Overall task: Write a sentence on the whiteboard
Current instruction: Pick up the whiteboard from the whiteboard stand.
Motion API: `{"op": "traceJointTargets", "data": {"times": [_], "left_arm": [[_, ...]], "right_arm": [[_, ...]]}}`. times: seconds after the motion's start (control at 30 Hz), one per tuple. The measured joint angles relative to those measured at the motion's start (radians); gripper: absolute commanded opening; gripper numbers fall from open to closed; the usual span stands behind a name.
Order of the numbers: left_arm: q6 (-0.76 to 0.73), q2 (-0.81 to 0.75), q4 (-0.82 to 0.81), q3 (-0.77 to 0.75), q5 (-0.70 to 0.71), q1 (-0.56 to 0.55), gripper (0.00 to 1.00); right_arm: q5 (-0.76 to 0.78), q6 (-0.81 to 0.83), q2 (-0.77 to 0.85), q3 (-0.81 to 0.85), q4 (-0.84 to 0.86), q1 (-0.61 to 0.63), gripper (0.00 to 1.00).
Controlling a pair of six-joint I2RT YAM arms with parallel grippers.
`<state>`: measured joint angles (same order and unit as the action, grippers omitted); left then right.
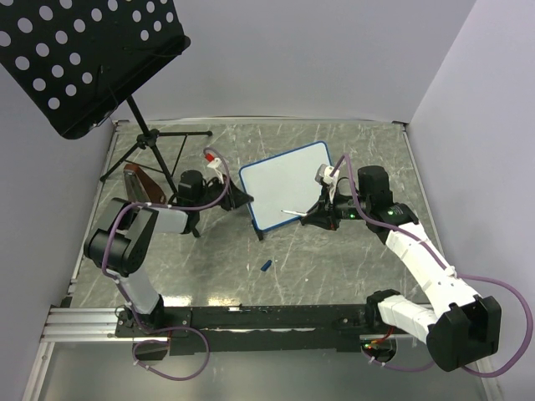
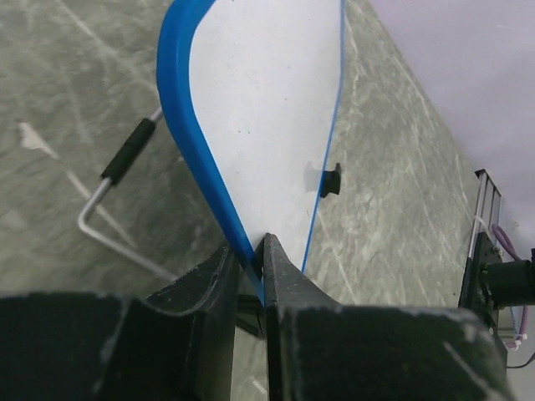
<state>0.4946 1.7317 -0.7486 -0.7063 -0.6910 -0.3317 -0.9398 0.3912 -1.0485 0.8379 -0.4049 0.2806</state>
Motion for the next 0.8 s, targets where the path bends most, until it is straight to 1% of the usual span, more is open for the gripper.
{"op": "traceJointTargets", "data": {"times": [0.1, 0.3, 0.4, 0.63, 0.8], "left_arm": [[0.019, 0.0, -0.044, 0.018, 0.039, -0.034, 0.01], [0.041, 0.0, -0.069, 0.032, 0.087, -0.043, 0.01], [0.039, -0.001, -0.031, 0.018, 0.092, -0.042, 0.01], [0.021, -0.001, 0.079, -0.085, 0.078, -0.045, 0.01], [0.023, -0.001, 0.09, -0.095, 0.068, -0.045, 0.01]], "right_arm": [[0.0, 0.001, 0.0, 0.0, 0.0, 0.0, 0.0], [0.002, 0.004, 0.0, 0.0, 0.0, -0.004, 0.0], [0.003, 0.007, 0.0, 0.0, 0.0, -0.004, 0.0], [0.004, 0.011, 0.0, 0.0, 0.0, -0.004, 0.0], [0.004, 0.011, 0.0, 0.0, 0.0, -0.005, 0.0]]}}
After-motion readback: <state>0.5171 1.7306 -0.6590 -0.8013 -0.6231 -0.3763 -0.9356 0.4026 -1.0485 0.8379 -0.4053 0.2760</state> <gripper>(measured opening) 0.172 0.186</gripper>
